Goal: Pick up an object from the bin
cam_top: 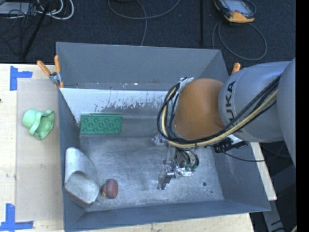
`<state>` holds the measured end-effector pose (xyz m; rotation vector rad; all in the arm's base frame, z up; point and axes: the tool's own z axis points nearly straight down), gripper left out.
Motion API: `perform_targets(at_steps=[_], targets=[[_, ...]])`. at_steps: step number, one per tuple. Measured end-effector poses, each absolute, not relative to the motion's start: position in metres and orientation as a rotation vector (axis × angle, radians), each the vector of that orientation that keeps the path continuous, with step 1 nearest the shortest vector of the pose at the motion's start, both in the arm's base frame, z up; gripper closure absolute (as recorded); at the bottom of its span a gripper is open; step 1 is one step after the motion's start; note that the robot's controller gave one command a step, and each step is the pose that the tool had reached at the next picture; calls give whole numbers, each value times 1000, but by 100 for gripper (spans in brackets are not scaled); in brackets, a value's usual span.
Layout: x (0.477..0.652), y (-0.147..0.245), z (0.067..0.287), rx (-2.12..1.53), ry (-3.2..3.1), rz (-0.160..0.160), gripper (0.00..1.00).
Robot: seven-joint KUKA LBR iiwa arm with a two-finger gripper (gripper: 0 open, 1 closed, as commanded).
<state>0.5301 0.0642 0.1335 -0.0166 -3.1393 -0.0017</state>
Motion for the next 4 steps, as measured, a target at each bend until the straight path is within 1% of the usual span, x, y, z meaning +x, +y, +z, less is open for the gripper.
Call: perform_targets(at_steps=[1, 2, 3, 4], targets=[[534, -5, 127, -268, -3128, 3, 0], [571, -58, 71, 16, -3146, 0, 0], [574, -58, 76, 15, -3152, 0, 100], [571, -65, 213, 206, -3144, 2, 100]])
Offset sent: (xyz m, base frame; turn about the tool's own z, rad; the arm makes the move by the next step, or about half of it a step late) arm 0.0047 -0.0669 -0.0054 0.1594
